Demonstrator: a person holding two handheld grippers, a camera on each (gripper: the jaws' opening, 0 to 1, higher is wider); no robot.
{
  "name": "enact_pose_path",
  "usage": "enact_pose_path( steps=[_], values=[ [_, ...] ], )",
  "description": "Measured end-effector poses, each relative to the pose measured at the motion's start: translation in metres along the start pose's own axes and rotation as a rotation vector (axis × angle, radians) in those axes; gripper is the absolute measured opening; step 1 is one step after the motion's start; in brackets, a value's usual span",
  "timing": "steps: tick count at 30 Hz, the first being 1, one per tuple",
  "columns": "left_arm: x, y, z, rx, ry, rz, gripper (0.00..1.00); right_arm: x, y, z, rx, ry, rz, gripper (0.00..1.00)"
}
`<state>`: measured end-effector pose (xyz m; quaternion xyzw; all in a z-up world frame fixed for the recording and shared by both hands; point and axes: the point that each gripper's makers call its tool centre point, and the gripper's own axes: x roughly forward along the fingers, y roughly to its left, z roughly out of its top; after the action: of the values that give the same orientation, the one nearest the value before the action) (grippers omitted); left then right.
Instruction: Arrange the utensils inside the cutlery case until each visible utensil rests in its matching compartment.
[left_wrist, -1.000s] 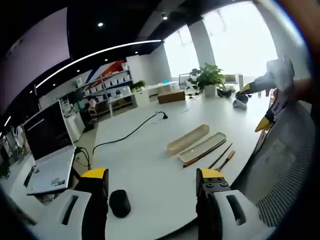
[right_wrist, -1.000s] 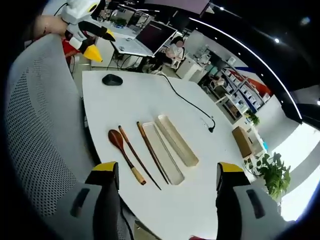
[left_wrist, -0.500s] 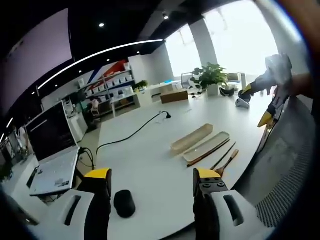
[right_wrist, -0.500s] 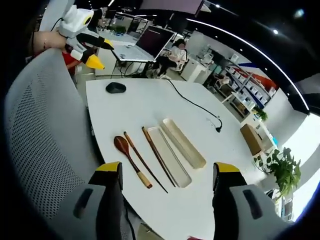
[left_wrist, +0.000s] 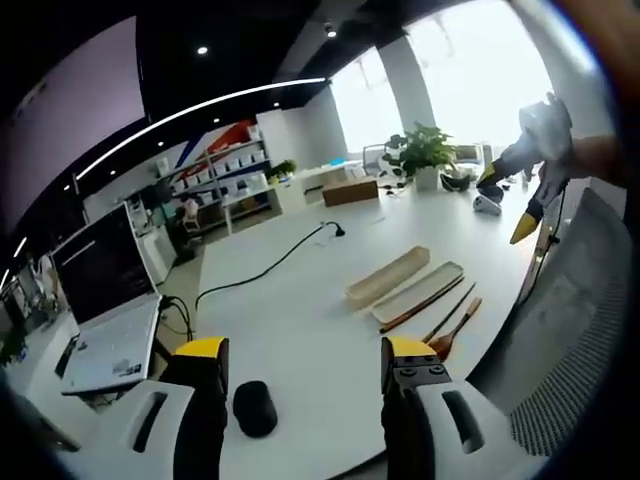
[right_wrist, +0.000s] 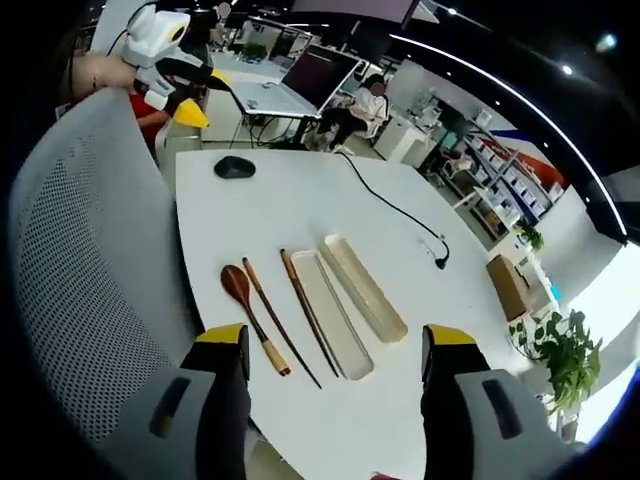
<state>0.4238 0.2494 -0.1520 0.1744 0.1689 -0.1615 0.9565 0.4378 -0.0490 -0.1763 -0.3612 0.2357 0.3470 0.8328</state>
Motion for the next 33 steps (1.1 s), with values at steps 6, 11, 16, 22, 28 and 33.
enact_pose_path(
  steps=[6, 11, 16, 22, 28, 33],
  values=[
    [0.002, 0.005, -0.004, 0.014, 0.019, 0.012, 0.63, 0.010, -0.010, -0.012, 0.004, 0.021, 0.024, 0.65],
    [0.002, 0.011, -0.003, 0.036, 0.017, 0.033, 0.63, 0.016, -0.014, -0.023, -0.021, 0.066, 0.047, 0.62],
    [0.005, 0.004, -0.005, 0.096, 0.035, 0.008, 0.61, 0.021, -0.017, -0.026, -0.036, 0.088, 0.068, 0.62],
    [0.004, 0.009, -0.002, 0.045, 0.012, 0.020, 0.61, 0.018, -0.008, -0.035, 0.057, 0.066, 0.124, 0.61],
    [0.005, 0.009, -0.001, 0.050, 0.009, 0.012, 0.58, 0.020, -0.013, -0.037, 0.060, 0.065, 0.125, 0.58],
    [0.001, 0.014, 0.008, -0.020, -0.045, 0.031, 0.60, 0.030, -0.014, -0.035, 0.053, 0.069, 0.137, 0.57]
  ],
)
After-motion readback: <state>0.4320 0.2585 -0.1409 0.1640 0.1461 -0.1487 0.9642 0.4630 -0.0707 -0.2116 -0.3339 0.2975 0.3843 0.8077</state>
